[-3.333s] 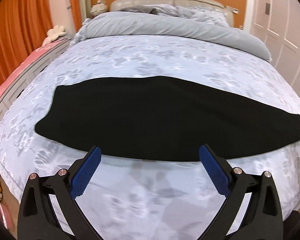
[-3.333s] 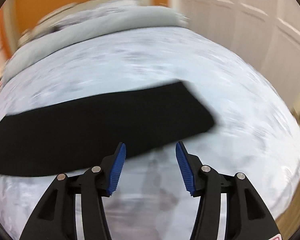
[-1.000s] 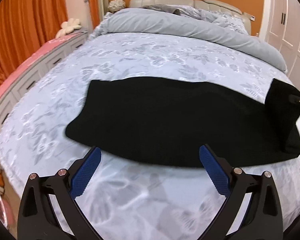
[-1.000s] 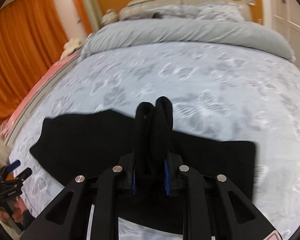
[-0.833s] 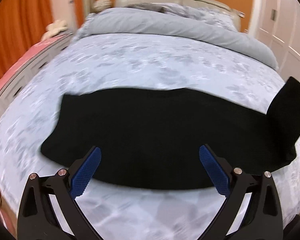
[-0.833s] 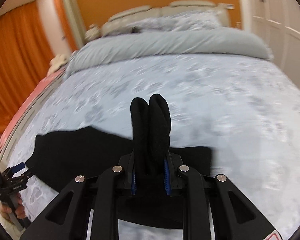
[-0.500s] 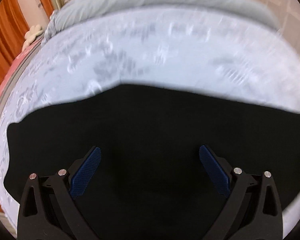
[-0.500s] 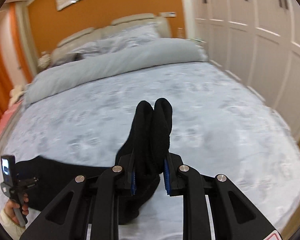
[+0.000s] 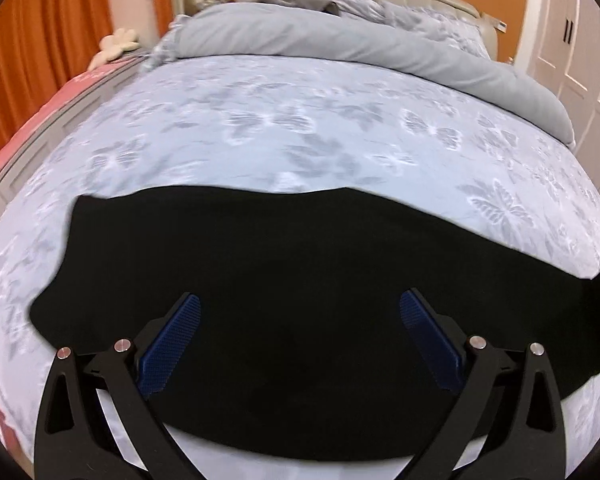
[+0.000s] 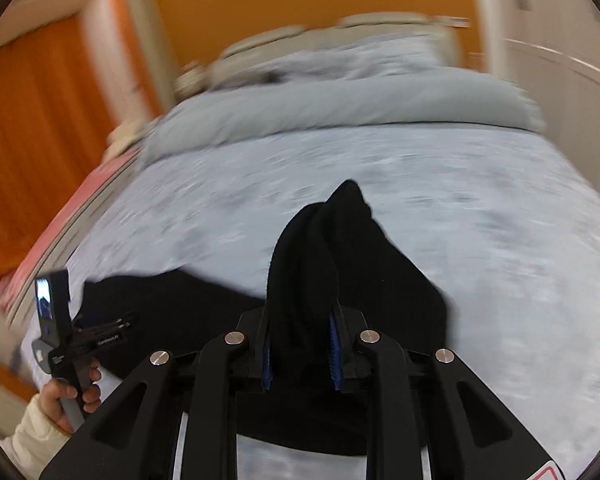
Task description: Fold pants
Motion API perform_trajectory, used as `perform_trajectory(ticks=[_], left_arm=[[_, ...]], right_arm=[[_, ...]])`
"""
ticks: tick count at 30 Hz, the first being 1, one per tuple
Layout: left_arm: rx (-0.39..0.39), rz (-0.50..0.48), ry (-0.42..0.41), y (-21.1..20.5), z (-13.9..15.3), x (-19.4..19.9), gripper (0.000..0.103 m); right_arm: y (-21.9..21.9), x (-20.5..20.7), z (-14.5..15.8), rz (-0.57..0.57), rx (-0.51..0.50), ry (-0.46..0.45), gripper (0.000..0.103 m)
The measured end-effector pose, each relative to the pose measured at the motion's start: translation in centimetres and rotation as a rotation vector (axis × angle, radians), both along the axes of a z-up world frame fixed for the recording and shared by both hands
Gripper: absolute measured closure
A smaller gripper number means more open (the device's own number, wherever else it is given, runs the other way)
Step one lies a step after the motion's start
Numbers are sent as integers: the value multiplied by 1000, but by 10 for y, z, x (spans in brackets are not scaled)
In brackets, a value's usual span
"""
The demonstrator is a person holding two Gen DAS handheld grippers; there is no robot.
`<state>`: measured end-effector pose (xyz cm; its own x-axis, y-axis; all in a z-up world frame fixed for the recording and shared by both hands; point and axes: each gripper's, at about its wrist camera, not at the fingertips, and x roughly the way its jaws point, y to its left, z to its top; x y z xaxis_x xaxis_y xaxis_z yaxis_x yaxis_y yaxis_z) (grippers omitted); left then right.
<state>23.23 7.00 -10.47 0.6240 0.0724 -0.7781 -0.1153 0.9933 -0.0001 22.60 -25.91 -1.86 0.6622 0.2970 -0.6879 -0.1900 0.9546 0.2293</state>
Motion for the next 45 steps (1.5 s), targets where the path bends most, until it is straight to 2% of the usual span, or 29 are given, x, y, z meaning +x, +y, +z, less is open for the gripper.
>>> perform_trajectory(ticks=[4, 6, 7, 8, 10, 12, 13, 14, 16, 17, 18, 20, 22, 25, 26, 27, 28, 29, 31, 33, 34, 35, 36, 38, 39, 42, 45], left_arm=[[57, 18, -8, 39, 3, -30, 5], [86, 15, -16, 52, 3, -39, 5], [95, 17, -21, 57, 3, -43, 5], [100, 17, -26, 63, 2, -47, 5], [95, 8, -31, 74, 1, -55, 5], [69, 0, -40, 82, -1, -63, 5], [55, -6, -44, 84, -3, -67, 5], [42, -10, -47, 85, -5, -70, 5], [35, -14, -55, 84, -9, -76, 5], [36, -17, -54, 82, -11, -78, 5], [34, -18, -51, 79, -13, -80, 5], [20, -24, -48, 75, -15, -84, 5], [3, -29, -44, 70, -17, -88, 5], [-3, -25, -38, 66, -17, -91, 5], [-1, -20, -35, 65, -18, -92, 5], [-3, -11, -31, 66, -17, -92, 5], [-3, -1, -27, 67, -16, -92, 5], [0, 7, -27, 69, -15, -92, 5], [1, 22, -41, 76, -11, -94, 5], [13, 41, -47, 83, -11, -93, 5], [17, 49, -45, 86, -13, -93, 5], [21, 56, -37, 88, -14, -92, 5], [24, 64, -29, 91, -15, -92, 5], [22, 68, -25, 94, -17, -94, 5], [19, 70, -26, 95, -18, -94, 5], [-6, 78, -18, 97, -19, -95, 5], [-21, 81, -12, 102, -18, -100, 5]], right_arm=[[93, 21, -63, 133, -43, 108, 82], [121, 24, -94, 203, -67, 172, 74], [132, 24, -108, 221, -93, 197, 67], [142, 19, -116, 224, -124, 206, 65], [142, 4, -109, 214, -89, 182, 62], [125, -21, -82, 170, -22, 100, 62], [110, -34, -70, 113, -32, 55, 59], [94, -44, -63, 61, -38, 35, 54], [48, -57, -57, -70, -48, 22, 27], [33, -59, -58, -120, -80, 29, 25], [12, -61, -64, -195, -147, 50, 25], [-20, -60, -81, -283, -199, 122, 25], [-45, -54, -99, -322, -146, 193, 25], [-53, -46, -118, -307, -62, 232, 26], [-50, -40, -127, -279, -36, 248, 31], [-43, -34, -134, -247, -23, 265, 69], [-36, -34, -130, -248, -35, 259, 76], [-26, -36, -120, -248, -76, 217, 79], [-16, -40, -103, -236, -102, 140, 78], [-14, -40, -104, -264, -195, 140, 68], [-15, -40, -102, -314, -256, 147, 67], [-14, -45, -93, -336, -260, 122, 65], [-10, -49, -84, -323, -238, 92, 64], [16, -55, -65, -233, -192, 32, 42], [33, -53, -62, -184, -194, 23, 23], [107, -37, -77, 14, -266, 46, 23], [163, -19, -104, 126, -348, 83, 24]])
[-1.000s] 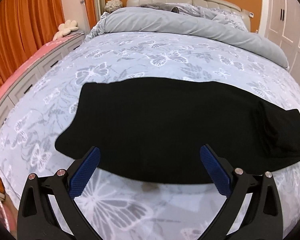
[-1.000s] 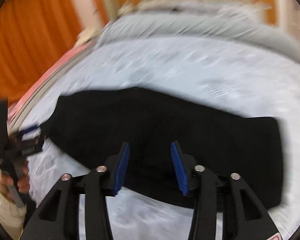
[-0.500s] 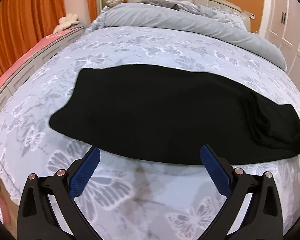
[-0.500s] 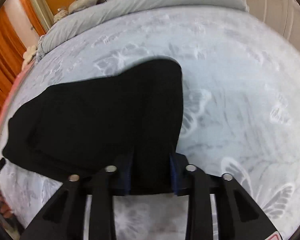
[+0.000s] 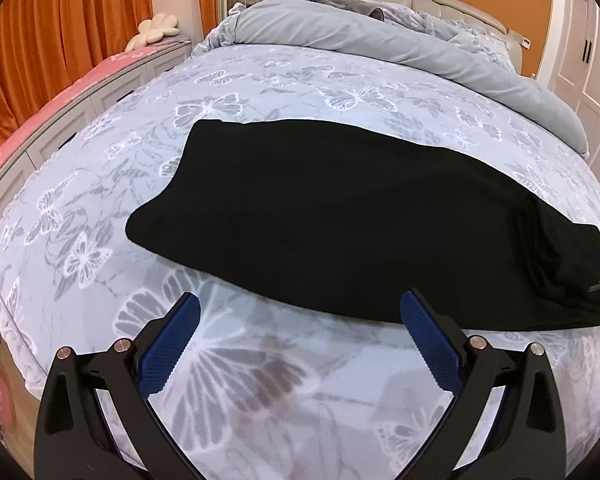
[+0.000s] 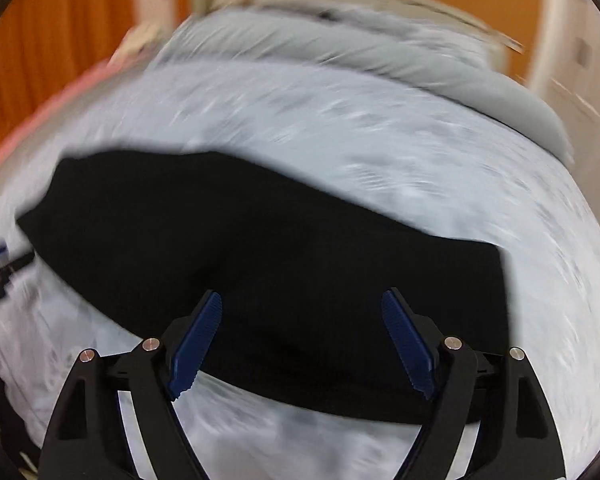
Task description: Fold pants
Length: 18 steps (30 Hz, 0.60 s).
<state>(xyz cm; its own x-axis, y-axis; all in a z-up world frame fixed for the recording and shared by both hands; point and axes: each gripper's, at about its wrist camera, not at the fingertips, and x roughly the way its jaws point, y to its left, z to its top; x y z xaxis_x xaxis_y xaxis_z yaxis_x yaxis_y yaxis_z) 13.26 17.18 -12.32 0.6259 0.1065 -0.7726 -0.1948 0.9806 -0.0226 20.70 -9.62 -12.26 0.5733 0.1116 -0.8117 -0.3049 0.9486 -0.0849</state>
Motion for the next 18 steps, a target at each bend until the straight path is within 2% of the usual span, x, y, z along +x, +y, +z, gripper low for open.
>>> perform_trajectory(ticks=[2, 4, 5, 6, 9, 11, 13, 14, 16, 18], left_arm=[[1, 8, -1, 7, 1, -2, 5], [6, 24, 4, 21, 1, -5, 5], [9, 43, 6, 32, 0, -6, 5], [9, 58, 8, 39, -1, -7, 5], [-21, 105, 8, 67, -4, -9, 5], [-55, 131, 7, 81, -8, -7, 5], [-100, 150, 11, 91, -12, -1, 5], [-125, 155, 12, 95, -14, 3, 5], [-217, 173, 24, 106, -21, 11, 5], [-326, 191, 46, 119, -30, 22, 5]], right_arm=[[26, 12, -19, 36, -36, 20, 27], [39, 26, -34, 24, -84, 36, 68], [41, 28, -35, 12, -71, 32, 72], [40, 30, -29, 0, -56, 31, 88], [47, 29, -1, 15, 13, 2, 89], [53, 34, -8, 41, 36, 35, 89], [62, 42, -30, 45, -14, 81, 78], [64, 37, -29, 46, -16, 35, 74], [63, 27, -16, 36, 12, 30, 48], [55, 9, 1, 17, 40, -11, 45]])
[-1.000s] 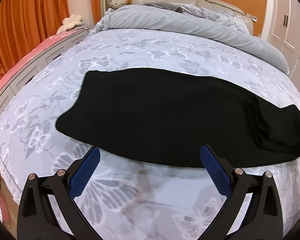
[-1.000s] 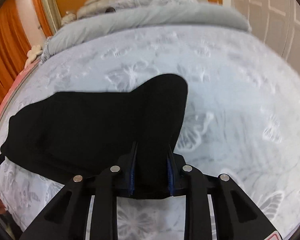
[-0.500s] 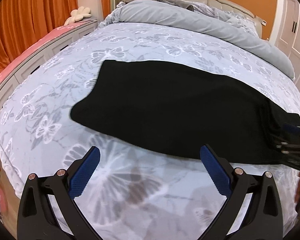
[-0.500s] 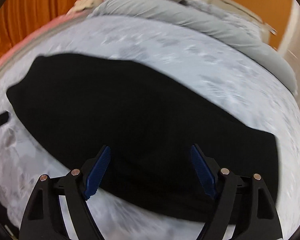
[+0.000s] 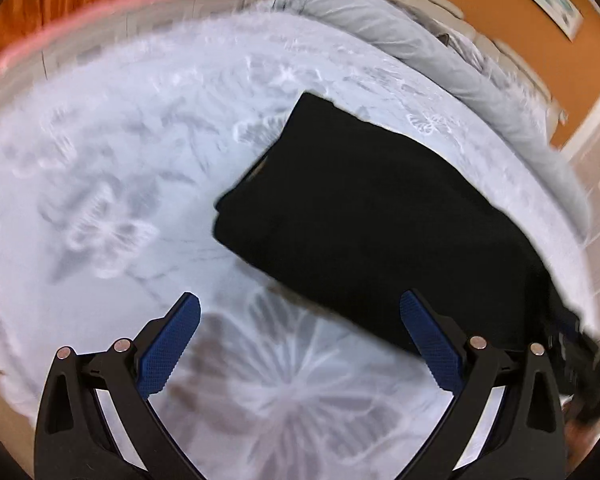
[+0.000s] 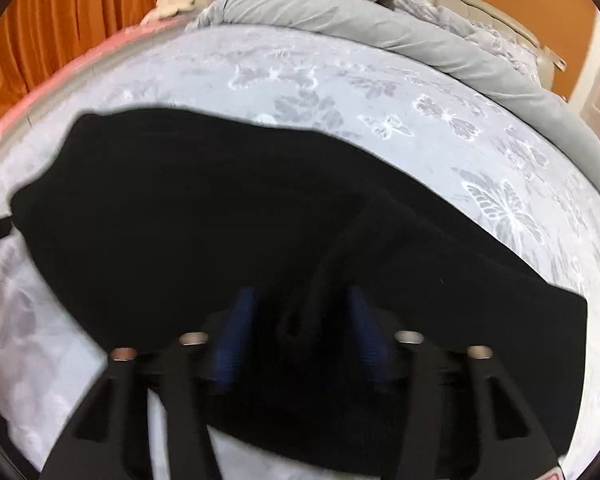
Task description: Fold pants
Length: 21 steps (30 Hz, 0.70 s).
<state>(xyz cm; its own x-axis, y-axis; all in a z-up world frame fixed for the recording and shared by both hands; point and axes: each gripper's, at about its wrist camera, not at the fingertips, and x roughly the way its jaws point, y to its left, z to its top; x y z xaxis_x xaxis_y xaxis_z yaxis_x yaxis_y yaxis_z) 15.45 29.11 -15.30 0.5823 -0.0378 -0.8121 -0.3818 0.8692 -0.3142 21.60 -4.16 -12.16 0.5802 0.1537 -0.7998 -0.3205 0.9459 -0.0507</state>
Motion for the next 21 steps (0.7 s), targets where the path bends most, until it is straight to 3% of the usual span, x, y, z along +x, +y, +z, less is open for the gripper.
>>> perform_trajectory(ticks=[4, 8, 9, 10, 13, 17, 21], left_arm=[[-129, 98, 15, 20, -20, 22, 5], [-87, 150, -8, 14, -18, 41, 6], [-89, 136, -17, 11, -17, 45, 22], [-67, 122, -13, 6, -15, 51, 48], [21, 93, 9, -14, -2, 63, 85], [60, 82, -62, -39, 35, 58, 88], [125, -63, -162, -102, 99, 51, 89]], right_arm=[[-39, -35, 23, -101, -25, -50, 24], [-90, -72, 26, -205, -99, -83, 23], [-104, -82, 25, -230, -108, -82, 22], [-117, -93, 24, -253, -113, -84, 22], [-154, -116, 14, -299, -114, -71, 21], [-190, -131, -7, -333, -128, -16, 21], [-233, -148, -13, -395, -77, 4, 21]])
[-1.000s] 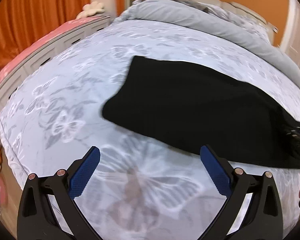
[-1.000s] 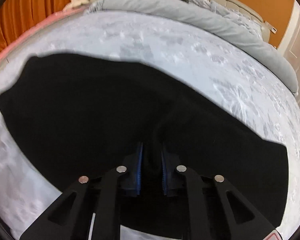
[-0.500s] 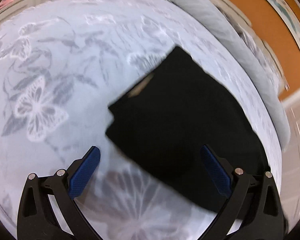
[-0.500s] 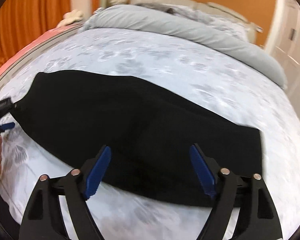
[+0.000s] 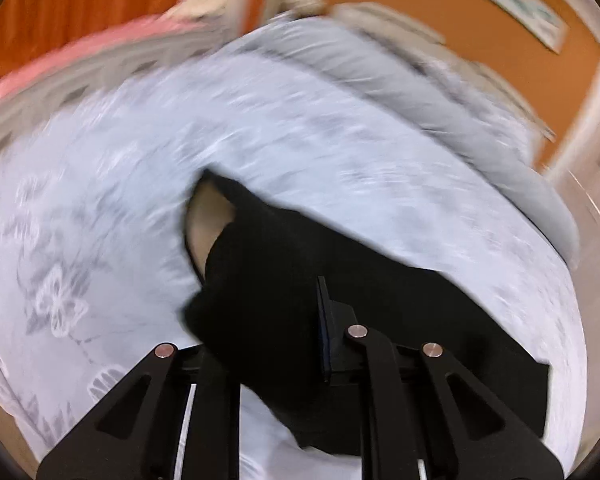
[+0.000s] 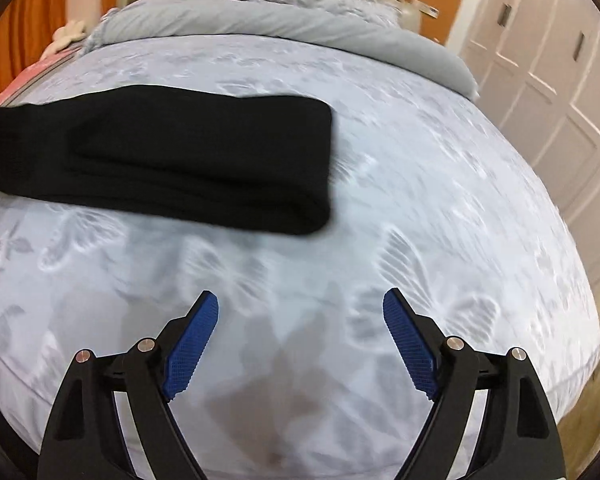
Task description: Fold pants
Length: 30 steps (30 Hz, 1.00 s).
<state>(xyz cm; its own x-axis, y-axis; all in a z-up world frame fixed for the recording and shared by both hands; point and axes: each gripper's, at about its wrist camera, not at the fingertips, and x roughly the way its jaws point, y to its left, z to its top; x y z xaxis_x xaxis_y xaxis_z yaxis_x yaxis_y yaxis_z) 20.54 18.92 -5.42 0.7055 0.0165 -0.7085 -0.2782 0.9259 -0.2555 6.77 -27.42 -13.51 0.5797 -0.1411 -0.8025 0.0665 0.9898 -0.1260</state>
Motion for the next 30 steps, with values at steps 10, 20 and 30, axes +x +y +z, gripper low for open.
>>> perform_trajectory(ticks=[10, 20, 30], left_arm=[[154, -414, 50, -250, 7, -22, 75], [111, -356, 152, -204, -25, -68, 49], [132, -312, 10, -119, 13, -116, 11]], right_arm=[[-39, 1, 6, -66, 274, -56, 20], [-38, 12, 18, 2, 375, -67, 19], [49, 103, 30, 167, 626, 35, 17]])
